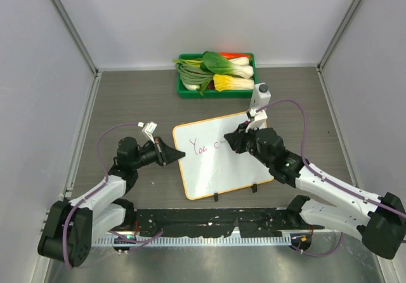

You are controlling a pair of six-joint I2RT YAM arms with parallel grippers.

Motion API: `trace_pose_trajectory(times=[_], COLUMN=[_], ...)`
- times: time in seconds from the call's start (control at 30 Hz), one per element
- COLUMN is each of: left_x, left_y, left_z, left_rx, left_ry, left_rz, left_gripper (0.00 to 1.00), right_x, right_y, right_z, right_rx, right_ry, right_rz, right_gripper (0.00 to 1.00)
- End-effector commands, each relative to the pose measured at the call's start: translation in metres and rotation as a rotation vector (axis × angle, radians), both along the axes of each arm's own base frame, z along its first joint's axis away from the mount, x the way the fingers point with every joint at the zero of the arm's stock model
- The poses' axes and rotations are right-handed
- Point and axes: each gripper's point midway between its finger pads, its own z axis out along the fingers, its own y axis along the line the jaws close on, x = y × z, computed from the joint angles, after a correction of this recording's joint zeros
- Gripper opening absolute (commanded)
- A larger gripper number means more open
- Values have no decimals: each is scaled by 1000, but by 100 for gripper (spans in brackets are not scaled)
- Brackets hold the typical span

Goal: Write a sentence on the whiteboard
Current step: Write on the whiteboard at the whiteboard stand.

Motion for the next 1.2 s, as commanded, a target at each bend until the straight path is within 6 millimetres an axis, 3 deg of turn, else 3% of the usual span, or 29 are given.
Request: trace_pose_trajectory(times=[0.0, 0.27, 0.6, 0.9, 1.17], left_x=[17, 17, 16, 16, 16], left_y=[14, 12, 12, 11, 11], left_z=[-18, -19, -18, -18, -18], left_rx=[106, 100, 97, 95, 93], left_ry=[-47, -42, -47, -46, -45], left_rz=[82, 71, 67, 63, 61], left_gripper=[0, 0, 0, 0, 0], right_x=[12, 16, 7, -3, 0], right_y=[-1, -7, 4, -2, -11], right_z=[17, 5, -2, -23, -22], right_rx=[27, 13, -1, -37, -43], right_ry=[-32, -17, -2, 45, 37], right_rz=[-60, -102, -12, 2, -50], right_gripper=[1, 1, 1, 1, 1])
